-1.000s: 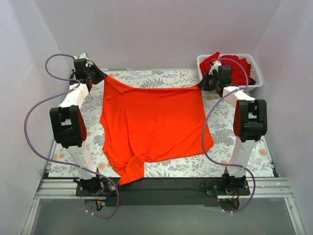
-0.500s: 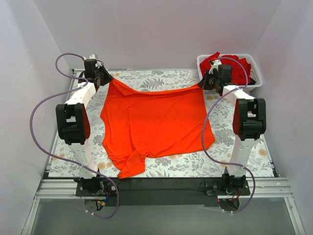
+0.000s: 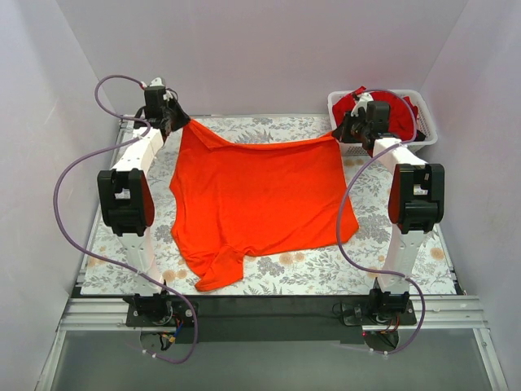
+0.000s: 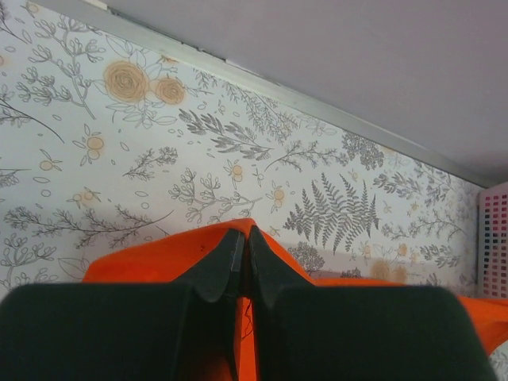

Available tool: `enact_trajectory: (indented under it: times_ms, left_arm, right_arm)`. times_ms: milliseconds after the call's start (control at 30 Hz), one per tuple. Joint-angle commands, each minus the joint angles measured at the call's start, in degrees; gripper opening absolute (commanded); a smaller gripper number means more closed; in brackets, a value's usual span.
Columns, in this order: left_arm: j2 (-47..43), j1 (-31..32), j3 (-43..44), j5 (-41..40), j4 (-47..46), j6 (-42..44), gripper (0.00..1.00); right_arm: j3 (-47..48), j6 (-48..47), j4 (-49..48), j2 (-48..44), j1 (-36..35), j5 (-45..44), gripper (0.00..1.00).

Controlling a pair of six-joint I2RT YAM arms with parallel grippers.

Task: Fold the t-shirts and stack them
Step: Fold the tshirt

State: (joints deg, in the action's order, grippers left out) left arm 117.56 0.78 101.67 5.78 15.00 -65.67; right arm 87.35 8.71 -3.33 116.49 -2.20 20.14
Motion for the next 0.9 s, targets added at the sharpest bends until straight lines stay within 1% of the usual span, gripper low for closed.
enact_trajectory:
  times_ms: [0, 133, 300, 467, 600, 867]
  left_arm:
    - [-0.8, 0.6, -1.9, -1.1, 0.1, 0.6, 0.0]
    - [-1.2, 0.6, -2.9, -0.8, 0.1, -0.2, 0.0]
    - [-5.6, 0.6, -8.6, -2.6, 0.3, -2.3, 0.0]
    - [-13.0, 0.6, -15.1, -3.4, 0.6, -5.1, 0.0]
    - [-18.6, 0.6, -22.9, -3.5, 0.5, -7.0, 0.0]
    - [-28.2, 0.5, -31.3, -4.3, 0.6, -9.9, 0.0]
  right_arm:
    - [1.9, -1.2, -2.0, 0.9, 0.6, -0.5, 0.01]
    - [1.9, -1.2, -1.9, 1.0, 0.5, -0.1, 0.01]
    - [0.4, -1.4, -1.5, -0.4, 0.5, -0.5, 0.01]
    - [-1.7, -1.7, -1.1, -2.1, 0.6, -0.8, 0.01]
    - [-4.0, -1.9, -1.1, -3.9, 0.6, -0.5, 0.01]
    - [-8.6, -1.9, -0.6, -6.8, 0.6, 0.0, 0.01]
